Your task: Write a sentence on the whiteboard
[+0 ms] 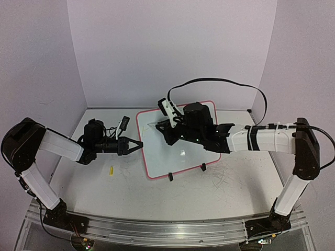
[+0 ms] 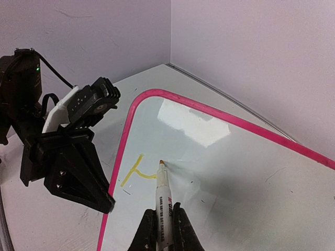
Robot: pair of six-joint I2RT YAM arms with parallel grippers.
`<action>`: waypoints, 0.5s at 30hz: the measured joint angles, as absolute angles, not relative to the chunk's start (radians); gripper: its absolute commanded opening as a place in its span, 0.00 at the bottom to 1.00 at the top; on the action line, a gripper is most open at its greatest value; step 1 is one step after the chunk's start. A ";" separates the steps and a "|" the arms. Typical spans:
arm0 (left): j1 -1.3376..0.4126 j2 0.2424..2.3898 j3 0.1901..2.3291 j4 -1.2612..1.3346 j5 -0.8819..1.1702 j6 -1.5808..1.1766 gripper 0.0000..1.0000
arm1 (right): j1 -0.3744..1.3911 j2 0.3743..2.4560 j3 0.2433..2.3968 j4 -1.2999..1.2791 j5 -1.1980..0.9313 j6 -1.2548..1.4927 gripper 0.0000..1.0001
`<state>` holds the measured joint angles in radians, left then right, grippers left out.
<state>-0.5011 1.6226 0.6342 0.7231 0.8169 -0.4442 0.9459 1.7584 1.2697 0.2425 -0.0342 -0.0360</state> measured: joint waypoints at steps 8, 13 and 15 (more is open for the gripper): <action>-0.501 1.623 0.634 0.723 0.817 -0.444 0.00 | 0.946 1.758 1.270 0.238 -0.030 -0.036 0.00; -0.501 1.623 0.635 0.723 0.817 -0.444 0.00 | 0.946 1.758 1.268 0.236 -0.030 -0.033 0.00; -0.501 1.623 0.635 0.722 0.817 -0.444 0.00 | 0.946 1.758 1.263 0.236 -0.031 -0.030 0.00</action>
<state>-0.5011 1.6226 0.6346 0.7224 0.8167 -0.4442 0.9459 1.7584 1.2630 0.2357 -0.0310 -0.0300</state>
